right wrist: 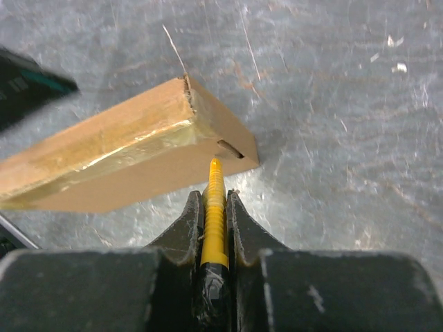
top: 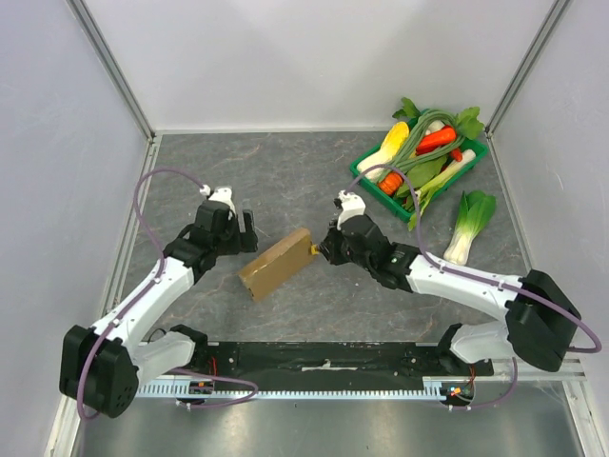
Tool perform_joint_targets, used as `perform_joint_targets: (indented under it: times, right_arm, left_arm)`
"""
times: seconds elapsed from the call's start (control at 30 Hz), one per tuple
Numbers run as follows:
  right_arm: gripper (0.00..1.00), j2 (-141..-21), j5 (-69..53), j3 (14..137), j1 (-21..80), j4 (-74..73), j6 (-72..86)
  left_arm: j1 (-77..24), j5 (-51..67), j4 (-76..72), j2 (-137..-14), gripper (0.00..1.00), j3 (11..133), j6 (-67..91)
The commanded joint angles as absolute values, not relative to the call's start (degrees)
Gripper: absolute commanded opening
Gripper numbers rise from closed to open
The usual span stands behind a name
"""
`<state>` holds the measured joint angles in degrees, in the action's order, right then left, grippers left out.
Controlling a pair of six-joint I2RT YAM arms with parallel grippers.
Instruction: Unpack the express box
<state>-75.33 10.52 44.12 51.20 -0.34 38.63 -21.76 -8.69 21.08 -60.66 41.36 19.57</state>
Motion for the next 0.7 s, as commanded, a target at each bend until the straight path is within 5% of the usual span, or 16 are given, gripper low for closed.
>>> perform_joint_targets:
  times: [0.0,0.27,0.67]
  right_arm:
    - [0.0,-79.0,13.36,50.62,51.33,4.57,36.13]
    - [0.0,-92.01,6.52,63.25,51.33,7.29,30.94]
    - [0.0,-97.48,1.75,72.68,51.07,1.59,26.99]
  left_arm:
    - [-21.45,1.82,24.96,-63.19,0.89,39.11,24.79]
    - [-21.45,17.66,20.93,-63.2,0.79,36.48,26.72]
    - [-21.45,11.34,23.11,-59.94,0.77,39.46,24.26]
